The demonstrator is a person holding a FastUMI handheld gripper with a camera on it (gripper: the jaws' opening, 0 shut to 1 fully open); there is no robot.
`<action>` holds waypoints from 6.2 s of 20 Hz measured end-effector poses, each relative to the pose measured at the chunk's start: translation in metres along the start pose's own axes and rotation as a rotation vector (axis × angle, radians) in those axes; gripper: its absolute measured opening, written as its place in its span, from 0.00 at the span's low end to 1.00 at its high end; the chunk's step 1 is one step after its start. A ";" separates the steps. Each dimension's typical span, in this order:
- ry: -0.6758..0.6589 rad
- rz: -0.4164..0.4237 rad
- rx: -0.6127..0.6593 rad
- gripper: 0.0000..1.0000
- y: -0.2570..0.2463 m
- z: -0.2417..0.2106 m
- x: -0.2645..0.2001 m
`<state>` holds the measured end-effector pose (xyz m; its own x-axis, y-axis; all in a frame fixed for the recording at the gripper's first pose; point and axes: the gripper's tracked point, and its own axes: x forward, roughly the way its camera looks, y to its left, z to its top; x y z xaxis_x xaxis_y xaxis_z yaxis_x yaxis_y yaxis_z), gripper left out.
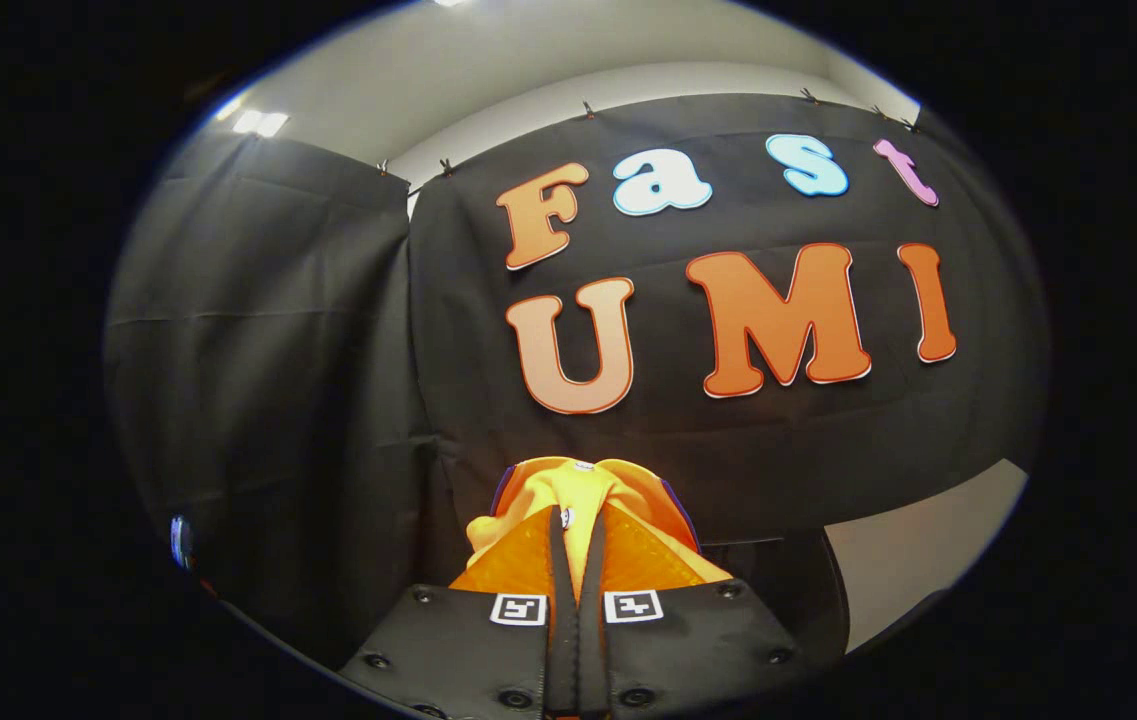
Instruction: Put the clothes into the washing machine and then close the washing machine lid.
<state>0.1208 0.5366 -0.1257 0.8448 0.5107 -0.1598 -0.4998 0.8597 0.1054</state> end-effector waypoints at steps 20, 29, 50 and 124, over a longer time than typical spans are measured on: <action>0.427 -0.151 0.081 0.08 -0.028 -0.267 0.098; 0.686 -0.225 0.064 0.08 -0.052 -0.379 0.103; 0.509 -0.293 0.078 0.99 -0.056 -0.291 0.074; 0.390 -0.322 -0.101 0.98 -0.093 -0.275 0.056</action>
<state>0.1618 0.4875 -0.4139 0.8341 0.1692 -0.5251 -0.2588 0.9606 -0.1017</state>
